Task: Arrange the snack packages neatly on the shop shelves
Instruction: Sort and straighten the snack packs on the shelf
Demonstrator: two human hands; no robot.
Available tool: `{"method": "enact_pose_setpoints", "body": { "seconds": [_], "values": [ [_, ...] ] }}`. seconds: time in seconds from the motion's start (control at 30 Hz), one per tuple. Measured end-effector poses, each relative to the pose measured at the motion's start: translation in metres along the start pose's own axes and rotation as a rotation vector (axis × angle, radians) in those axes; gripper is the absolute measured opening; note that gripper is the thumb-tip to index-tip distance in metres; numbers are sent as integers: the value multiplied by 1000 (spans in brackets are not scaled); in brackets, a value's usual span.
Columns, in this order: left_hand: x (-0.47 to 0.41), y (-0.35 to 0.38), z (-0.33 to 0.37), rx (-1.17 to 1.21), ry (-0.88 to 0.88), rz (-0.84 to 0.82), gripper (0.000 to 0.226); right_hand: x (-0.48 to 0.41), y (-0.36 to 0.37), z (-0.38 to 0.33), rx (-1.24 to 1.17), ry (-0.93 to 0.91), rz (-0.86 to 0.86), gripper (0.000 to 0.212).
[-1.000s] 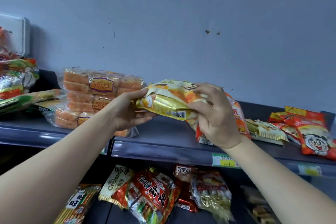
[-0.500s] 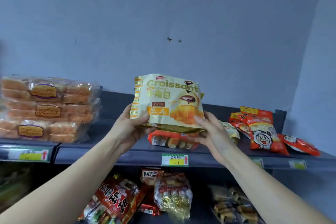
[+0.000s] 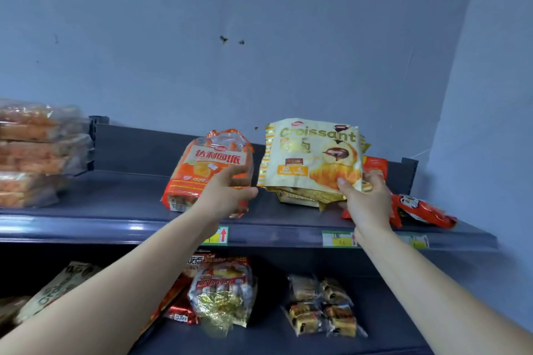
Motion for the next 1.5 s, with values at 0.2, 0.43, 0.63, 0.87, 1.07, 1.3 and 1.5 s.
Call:
{"method": "enact_pose_setpoints", "body": {
  "seconds": [0.2,0.43,0.63,0.87,1.07,1.3,1.5],
  "values": [
    [-31,50,-6,-388,104,-93,37,-42,-26,48,92,129,55,38],
    [-82,107,-27,-973,290,-190,40,-79,-33,83,101,269,44,40],
    [-108,125,-44,-1163,329,-162,30,-90,-25,104,182,307,-10,40],
    [-114,127,-63,-1189,266,-142,22,-97,-23,116,739,18,-228,40],
    [-107,129,-59,-1232,167,-61,22,-109,-24,131,721,-47,-299,46],
    [-68,120,-45,-1217,95,143,21,-97,-38,123,681,-323,-320,52],
    [-1,98,-48,-1217,143,355,17,-26,-25,106,274,-656,-546,32]
  ]
}}
Point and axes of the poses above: each hand's wrist, its own x-axis away from the middle knuckle, its own y-axis out of the palm, z = x × y, the point moved 4 cm from there along -x, towards the middle knuckle, and after that the axes turned 13 degrees about -x, right-handed, at the moved point
